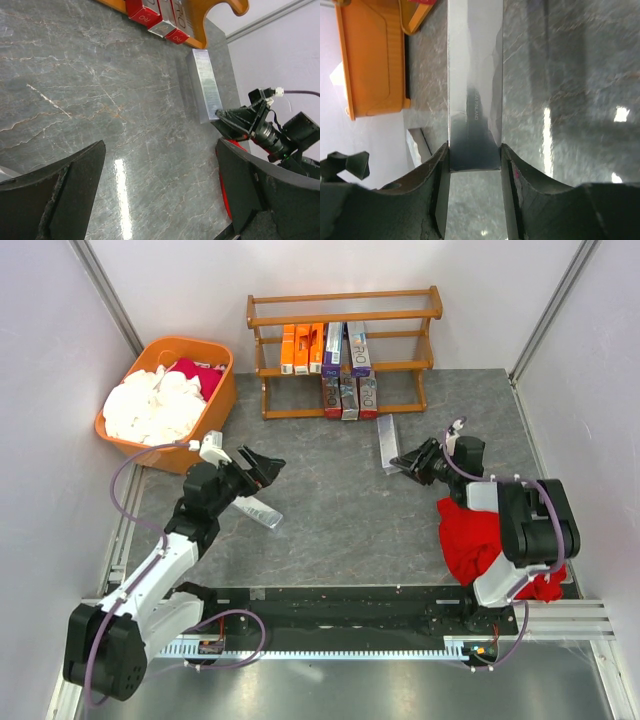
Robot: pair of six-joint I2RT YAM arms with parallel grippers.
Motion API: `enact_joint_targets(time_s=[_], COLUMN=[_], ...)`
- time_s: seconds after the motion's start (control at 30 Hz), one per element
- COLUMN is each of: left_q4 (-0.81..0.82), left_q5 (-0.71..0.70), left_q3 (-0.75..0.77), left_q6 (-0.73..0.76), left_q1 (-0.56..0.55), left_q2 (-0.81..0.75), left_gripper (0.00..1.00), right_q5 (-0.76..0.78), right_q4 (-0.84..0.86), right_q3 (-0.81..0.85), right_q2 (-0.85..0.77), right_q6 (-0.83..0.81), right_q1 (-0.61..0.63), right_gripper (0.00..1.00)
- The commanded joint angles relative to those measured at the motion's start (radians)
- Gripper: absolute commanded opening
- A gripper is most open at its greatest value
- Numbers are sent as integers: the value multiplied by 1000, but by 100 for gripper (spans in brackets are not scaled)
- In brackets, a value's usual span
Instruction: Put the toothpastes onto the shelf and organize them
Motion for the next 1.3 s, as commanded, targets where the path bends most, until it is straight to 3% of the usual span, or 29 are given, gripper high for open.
enact_joint_targets(time_s=[0.0,0.23,0.83,1.03,1.13,1.2,1.23,1.27], left_q4=[40,54,64,63,49,29,-7,-34], left_q5=[30,44,56,61,63,60,50,38], left_q3=[36,37,45,49,59,72,80,89], left_q6=[27,21,23,27,33,45,52,70], left_q1=[3,3,1,3,3,1,1,3], left_q2=[20,37,74,83,96,103,115,122], left_gripper=[100,100,100,100,100,100,100,100], right_q5=[-42,2,4,-25,-7,10,31,42], right_q4=[121,195,-95,-152,-142,-130,-127,-127], right_q3=[99,238,1005,1102,1029,951,923,895], right_q2=[74,232,749,840,809,762,743,703], right_q6=[29,100,127,143,138,129,120,112], right_q1=[-20,-41,-40,-41,-40,-40,-70,-75], right_gripper=[18,18,22,29,43,60,74,80])
